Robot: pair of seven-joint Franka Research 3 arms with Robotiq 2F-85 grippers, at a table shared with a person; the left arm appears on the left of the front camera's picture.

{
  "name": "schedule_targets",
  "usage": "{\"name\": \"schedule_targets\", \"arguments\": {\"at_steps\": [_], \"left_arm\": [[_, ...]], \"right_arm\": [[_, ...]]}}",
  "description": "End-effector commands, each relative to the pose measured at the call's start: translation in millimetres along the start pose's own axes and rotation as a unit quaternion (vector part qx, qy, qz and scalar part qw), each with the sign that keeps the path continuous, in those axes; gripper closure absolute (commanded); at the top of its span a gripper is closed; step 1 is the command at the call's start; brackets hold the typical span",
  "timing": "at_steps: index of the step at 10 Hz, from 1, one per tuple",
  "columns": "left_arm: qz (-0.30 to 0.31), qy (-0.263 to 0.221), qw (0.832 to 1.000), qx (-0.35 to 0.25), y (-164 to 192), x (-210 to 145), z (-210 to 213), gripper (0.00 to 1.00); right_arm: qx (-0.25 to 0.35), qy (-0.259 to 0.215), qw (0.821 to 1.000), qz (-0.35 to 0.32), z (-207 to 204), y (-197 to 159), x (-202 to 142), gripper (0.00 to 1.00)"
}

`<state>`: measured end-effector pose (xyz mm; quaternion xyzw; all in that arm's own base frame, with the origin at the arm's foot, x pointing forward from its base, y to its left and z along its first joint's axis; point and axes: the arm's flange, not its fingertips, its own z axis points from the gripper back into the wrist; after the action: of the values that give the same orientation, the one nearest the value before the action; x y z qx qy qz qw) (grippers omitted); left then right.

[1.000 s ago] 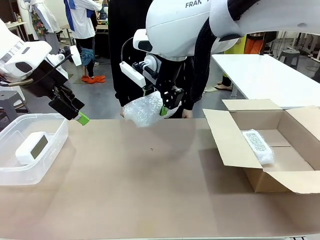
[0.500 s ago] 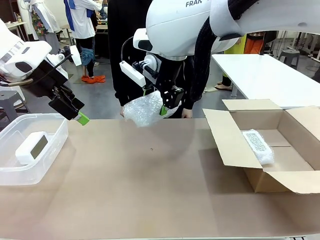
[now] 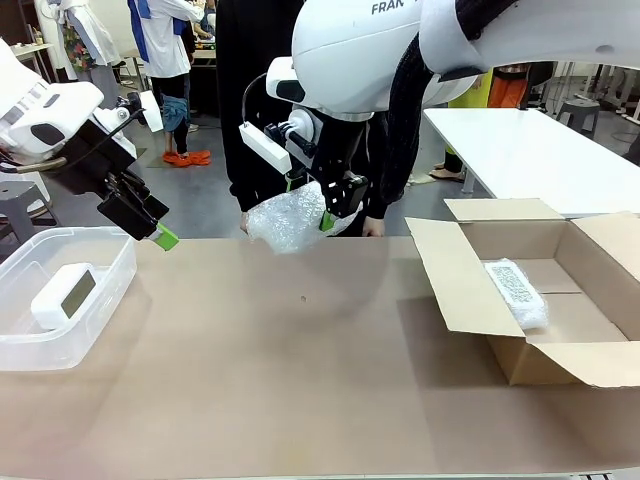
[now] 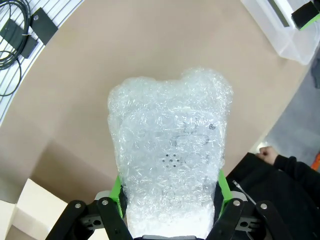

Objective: Separate and place wrapped and unwrapped clocks.
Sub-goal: If the picked Digital clock is wrapped, place it in the Package Box ; if not, place it in the Organizing box.

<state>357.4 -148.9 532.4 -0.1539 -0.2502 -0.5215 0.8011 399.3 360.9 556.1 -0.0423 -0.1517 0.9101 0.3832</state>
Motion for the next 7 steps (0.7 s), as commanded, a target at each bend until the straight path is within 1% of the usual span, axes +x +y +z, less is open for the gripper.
{"name": "schedule_targets", "arguments": {"at_steps": [1, 2, 3, 4, 5, 6, 7], "left_arm": [[0.004, 0.002, 1.000, 0.001, -0.6, -0.6, -0.2, 0.00], [0.004, 0.002, 1.000, 0.001, -0.6, -0.6, -0.2, 0.00], [0.004, 0.002, 1.000, 0.001, -0.6, -0.6, -0.2, 0.00], [0.004, 0.002, 1.000, 0.001, -0.6, -0.6, -0.2, 0.00], [0.004, 0.002, 1.000, 0.001, -0.6, -0.6, -0.2, 0.00], [0.004, 0.002, 1.000, 0.001, -0.6, -0.6, -0.2, 0.00], [0.004, 0.002, 1.000, 0.001, -0.6, -0.6, -0.2, 0.00]], "right_arm": [[0.000, 0.000, 1.000, 0.000, 0.0, 0.0, 0.0, 0.20], [0.005, 0.033, 0.998, -0.050, 10.0, 0.7, -10.5, 0.20], [0.005, 0.082, 0.983, -0.165, 29.4, 7.2, -38.4, 0.20], [0.016, 0.120, 0.955, -0.271, 44.7, 13.9, -70.7, 0.20], [0.023, 0.134, 0.927, -0.349, 56.9, 29.9, -106.1, 0.20], [0.020, 0.142, 0.888, -0.436, 67.5, 50.8, -143.1, 0.20], [0.017, 0.138, 0.849, -0.511, 74.7, 72.2, -174.8, 0.20]]}}
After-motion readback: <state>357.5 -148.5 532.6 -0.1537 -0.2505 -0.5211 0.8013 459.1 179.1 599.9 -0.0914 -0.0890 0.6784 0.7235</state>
